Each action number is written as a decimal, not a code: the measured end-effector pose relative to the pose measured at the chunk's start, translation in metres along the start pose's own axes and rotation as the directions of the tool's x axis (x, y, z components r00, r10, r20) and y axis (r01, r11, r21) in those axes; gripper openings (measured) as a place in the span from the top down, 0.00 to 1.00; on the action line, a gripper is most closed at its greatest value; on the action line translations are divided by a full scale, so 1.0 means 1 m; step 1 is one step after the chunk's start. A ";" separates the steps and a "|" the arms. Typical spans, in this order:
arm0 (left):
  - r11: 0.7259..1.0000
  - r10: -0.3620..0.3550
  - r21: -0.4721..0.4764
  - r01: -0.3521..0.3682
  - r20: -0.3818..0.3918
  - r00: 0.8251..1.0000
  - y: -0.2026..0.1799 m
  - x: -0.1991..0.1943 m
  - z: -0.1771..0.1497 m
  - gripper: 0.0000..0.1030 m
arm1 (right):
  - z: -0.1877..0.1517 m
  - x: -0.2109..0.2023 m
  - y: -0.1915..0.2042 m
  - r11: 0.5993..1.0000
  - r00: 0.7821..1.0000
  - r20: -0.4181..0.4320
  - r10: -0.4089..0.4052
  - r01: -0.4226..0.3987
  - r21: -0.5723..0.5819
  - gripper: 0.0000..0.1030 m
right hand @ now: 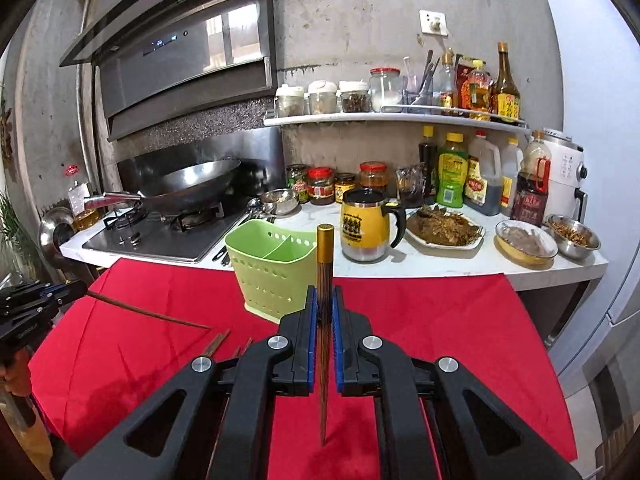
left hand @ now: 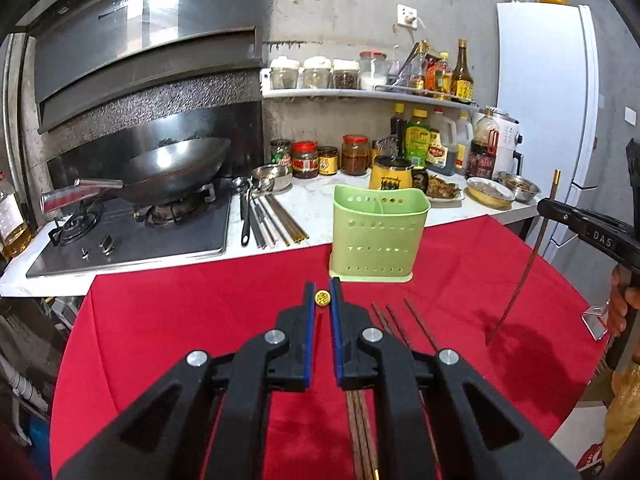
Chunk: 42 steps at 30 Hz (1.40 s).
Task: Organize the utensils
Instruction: 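Lift the held chopsticks with both tools and carry them over the green holder, then open both tools to drop the chopsticks upright into the green holder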
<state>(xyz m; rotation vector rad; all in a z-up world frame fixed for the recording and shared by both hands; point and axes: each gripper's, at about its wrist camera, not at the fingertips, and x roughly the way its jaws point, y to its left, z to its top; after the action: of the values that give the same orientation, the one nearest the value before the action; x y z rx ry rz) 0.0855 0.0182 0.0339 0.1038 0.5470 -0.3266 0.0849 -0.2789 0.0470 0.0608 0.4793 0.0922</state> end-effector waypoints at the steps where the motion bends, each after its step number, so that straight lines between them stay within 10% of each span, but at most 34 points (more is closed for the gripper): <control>1: 1.000 -0.005 -0.001 0.005 0.014 1.000 -0.001 -0.004 0.002 0.93 | 0.002 -0.003 0.001 1.000 1.000 0.018 -0.003 0.003 -0.005 0.93; 12: 1.000 -0.012 -0.005 0.012 0.114 0.993 -0.003 -0.023 0.042 0.93 | 0.042 -0.010 0.009 0.999 0.990 0.142 -0.011 0.017 -0.041 0.93; 22: 0.998 -0.066 0.037 0.058 0.276 0.959 -0.032 -0.021 0.131 0.93 | 0.128 -0.009 0.034 0.996 0.912 0.410 0.017 0.022 -0.092 0.93; 35: 0.994 -0.103 0.028 0.102 0.032 0.994 -0.034 0.117 0.118 0.93 | 0.091 0.118 0.018 0.997 0.978 0.194 0.075 -0.066 -0.048 0.92; 40: 0.997 -0.076 0.028 0.076 0.016 0.997 -0.032 0.118 0.112 0.91 | 0.081 0.108 0.020 0.996 0.981 0.188 0.054 -0.040 -0.077 0.46; 42: 0.997 -0.080 0.017 0.079 0.051 0.995 -0.029 0.100 0.114 0.83 | 0.080 0.094 0.018 0.996 0.980 0.193 0.052 -0.039 -0.074 0.46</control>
<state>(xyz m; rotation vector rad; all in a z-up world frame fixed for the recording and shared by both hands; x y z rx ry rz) 0.2124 -0.0575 0.0783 0.0881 0.4985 -0.4104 0.2038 -0.2541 0.0757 0.0115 0.2783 0.1467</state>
